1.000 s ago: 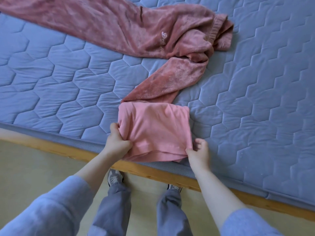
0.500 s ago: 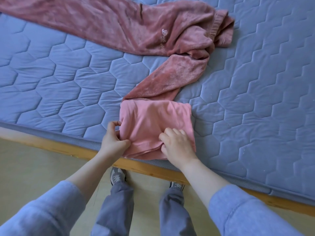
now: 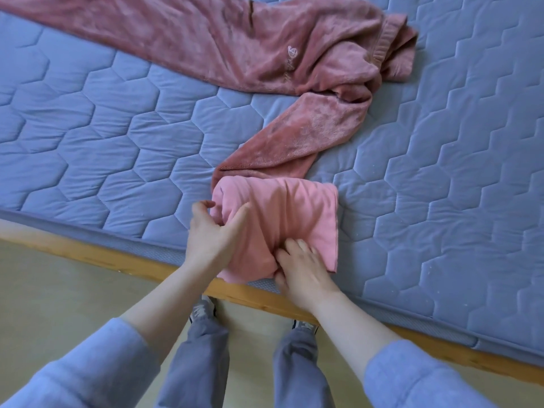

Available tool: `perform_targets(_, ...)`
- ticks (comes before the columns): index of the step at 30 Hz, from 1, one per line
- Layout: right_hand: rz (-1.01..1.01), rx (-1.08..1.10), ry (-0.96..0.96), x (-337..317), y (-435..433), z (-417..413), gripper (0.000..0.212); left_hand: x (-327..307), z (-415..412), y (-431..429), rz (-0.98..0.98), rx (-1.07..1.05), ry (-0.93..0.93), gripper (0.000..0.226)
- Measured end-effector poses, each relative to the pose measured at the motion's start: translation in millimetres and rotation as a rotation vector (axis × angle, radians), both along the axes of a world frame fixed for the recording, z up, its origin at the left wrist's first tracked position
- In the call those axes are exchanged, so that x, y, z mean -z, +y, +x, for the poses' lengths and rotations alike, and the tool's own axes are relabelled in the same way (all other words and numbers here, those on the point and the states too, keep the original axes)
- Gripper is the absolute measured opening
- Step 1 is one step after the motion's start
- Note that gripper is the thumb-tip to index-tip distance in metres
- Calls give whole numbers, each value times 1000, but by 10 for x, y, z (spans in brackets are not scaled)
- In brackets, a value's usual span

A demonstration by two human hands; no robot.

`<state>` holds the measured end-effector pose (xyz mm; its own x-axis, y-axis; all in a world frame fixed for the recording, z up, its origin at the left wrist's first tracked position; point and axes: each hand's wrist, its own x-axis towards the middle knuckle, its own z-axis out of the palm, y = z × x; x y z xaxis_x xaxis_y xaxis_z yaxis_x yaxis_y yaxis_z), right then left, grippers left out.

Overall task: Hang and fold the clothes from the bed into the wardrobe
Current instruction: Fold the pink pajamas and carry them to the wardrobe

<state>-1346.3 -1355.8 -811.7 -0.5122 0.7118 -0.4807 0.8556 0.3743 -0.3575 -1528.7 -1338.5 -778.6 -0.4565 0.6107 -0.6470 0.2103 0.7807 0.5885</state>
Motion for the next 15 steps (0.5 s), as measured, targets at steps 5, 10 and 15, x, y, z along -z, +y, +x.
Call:
perform_targets(5,-64,326,207,-107,59,149,41,186,196,50,188,58,345,80)
perform_targets(10,62,896,-9,41,235,313,43,521,-93,102,165,96,200,75)
perform_targets(15,-180,1027,-43,207,190,369,73,606,-268,104,-4,117,61,80)
